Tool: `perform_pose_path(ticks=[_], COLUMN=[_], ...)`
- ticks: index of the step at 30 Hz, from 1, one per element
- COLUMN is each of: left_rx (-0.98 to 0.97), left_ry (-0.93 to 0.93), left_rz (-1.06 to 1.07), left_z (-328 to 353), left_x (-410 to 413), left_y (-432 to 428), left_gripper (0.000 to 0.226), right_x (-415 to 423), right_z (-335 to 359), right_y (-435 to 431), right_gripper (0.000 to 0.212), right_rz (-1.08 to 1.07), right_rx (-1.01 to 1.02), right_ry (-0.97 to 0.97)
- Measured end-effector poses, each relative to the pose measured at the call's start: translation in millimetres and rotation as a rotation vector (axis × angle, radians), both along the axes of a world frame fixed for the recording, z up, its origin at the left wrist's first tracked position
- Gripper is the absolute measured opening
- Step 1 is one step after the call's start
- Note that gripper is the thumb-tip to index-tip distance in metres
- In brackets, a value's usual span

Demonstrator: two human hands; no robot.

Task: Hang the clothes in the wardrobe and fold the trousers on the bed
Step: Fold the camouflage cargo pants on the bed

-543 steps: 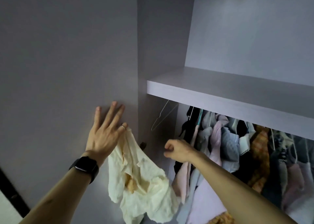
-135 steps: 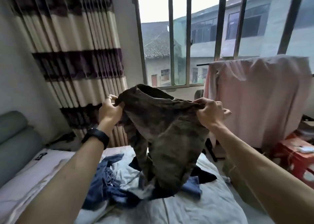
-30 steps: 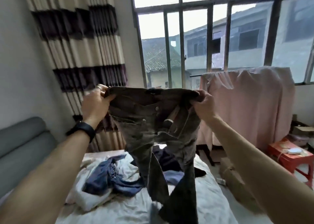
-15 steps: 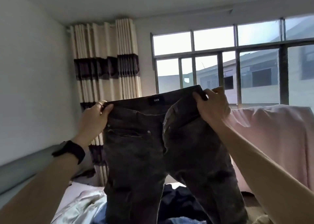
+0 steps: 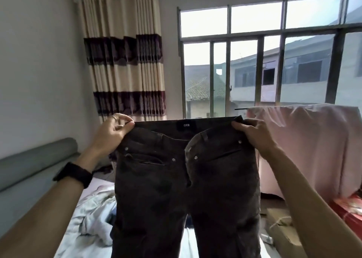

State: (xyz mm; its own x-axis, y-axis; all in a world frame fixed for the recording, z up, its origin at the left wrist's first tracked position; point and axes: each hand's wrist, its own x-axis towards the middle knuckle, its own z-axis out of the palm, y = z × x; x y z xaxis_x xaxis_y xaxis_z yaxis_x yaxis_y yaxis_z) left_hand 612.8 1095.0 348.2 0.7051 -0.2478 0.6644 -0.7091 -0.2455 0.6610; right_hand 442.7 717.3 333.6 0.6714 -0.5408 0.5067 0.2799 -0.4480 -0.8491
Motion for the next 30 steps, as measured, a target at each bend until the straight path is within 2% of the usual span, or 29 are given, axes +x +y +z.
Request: perform_pose_path(ticks=[2, 5, 8, 10, 13, 15, 17, 19, 22, 26, 30], left_rx=[-0.089, -0.197, -0.153, -0.117, -0.083, -0.022, 0.030, 0.074, 0.211, 0.450, 0.729], left_ry=[0.094, 0.162, 0.185, 0.208, 0.230, 0.184, 0.172, 0.211, 0.255, 0.250, 0.374], left_rz=[-0.092, -0.152, -0.118, -0.088, -0.032, 0.045, 0.124, 0.203, 0.304, 0.350, 0.274], left_z=[-17, -31, -49, -67, -82, -93, -110, -140, -187, -260, -347], left_x=[-4, -9, -12, -12, -3, 9, 21, 36, 52, 79, 122], left_y=[7, 15, 20, 23, 19, 10, 0, -7, -15, -24, -22], left_gripper=[0.006, 0.028, 0.044, 0.044, 0.025, 0.009, 0.005, 0.013, 0.028, 0.028, 0.023], right_x=[-9, -16, -17, -14, -1, 15, 29, 43, 66, 95, 132], right_z=[-13, -16, -35, -58, -75, -83, -99, -128, -174, -248, -341], right_y=[-2, 1, 5, 8, 5, 2, 3, 4, 3, 0, -2], right_gripper=[0.012, 0.010, 0.021, 0.024, 0.025, 0.030, 0.038, 0.043, 0.040, 0.034, 0.023], right_rz=[0.085, 0.089, 0.060, 0.025, -0.090, -0.132, -0.216, -0.296, -0.337, -0.282, -0.182], right_rx=[0.053, 0.057, 0.038, -0.007, -0.087, -0.143, -0.245, -0.354, -0.419, -0.417, -0.382], right_ry=[-0.034, -0.076, -0.061, -0.049, -0.010, 0.049, 0.128, 0.219, 0.358, 0.542, 0.764])
